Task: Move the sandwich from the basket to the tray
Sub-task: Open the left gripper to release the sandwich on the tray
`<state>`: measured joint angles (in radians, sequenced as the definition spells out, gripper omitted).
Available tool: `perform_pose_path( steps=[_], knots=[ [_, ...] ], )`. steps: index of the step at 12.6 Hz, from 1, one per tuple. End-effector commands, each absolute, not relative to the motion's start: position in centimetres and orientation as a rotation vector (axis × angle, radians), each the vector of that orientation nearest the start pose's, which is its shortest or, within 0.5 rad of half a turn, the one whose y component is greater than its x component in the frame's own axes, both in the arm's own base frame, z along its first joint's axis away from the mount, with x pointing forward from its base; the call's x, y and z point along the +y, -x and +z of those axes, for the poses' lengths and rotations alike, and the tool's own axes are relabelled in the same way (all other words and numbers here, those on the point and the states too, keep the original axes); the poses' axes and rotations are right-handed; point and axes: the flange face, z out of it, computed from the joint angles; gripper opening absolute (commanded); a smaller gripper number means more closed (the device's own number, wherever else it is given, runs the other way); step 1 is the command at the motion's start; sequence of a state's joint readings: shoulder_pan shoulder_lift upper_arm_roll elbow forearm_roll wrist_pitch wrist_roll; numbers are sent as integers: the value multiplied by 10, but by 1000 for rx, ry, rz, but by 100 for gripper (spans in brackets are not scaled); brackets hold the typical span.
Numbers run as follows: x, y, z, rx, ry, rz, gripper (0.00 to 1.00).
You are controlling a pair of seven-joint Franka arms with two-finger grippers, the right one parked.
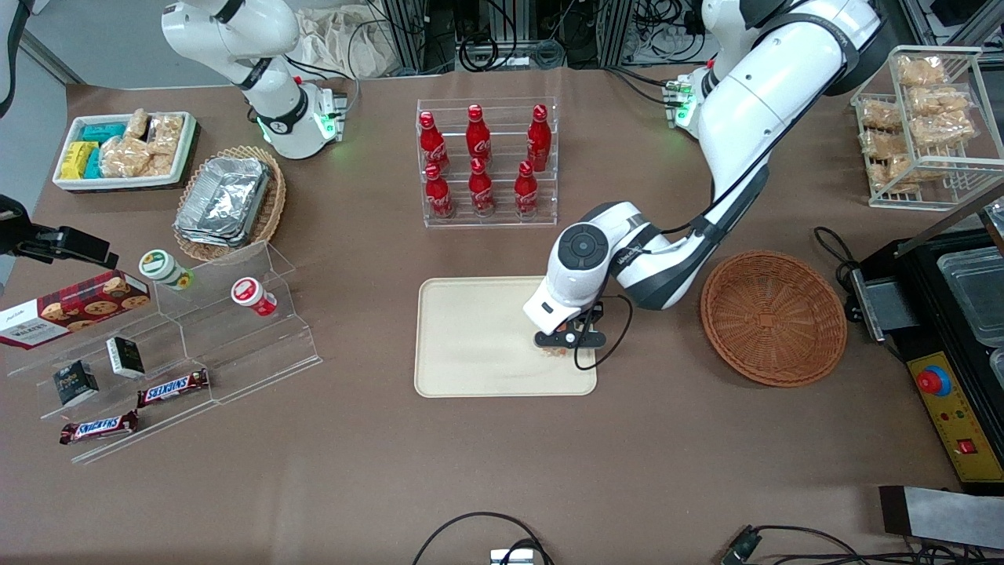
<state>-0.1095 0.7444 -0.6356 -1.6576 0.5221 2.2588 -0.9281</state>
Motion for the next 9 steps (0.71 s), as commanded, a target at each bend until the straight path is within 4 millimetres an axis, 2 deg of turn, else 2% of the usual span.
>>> perform_pose_path(
  steps=[1,2,4,7,9],
  knots=[
    [-401,-563,260,-88,3176,-77,77],
    [-397,-565,263,-100,3167,-76,82],
    [-391,-574,271,-128,3156,-83,100],
    [-378,-592,289,-183,3150,-112,100],
    [-359,-606,300,-232,3131,-118,100]
  ],
)
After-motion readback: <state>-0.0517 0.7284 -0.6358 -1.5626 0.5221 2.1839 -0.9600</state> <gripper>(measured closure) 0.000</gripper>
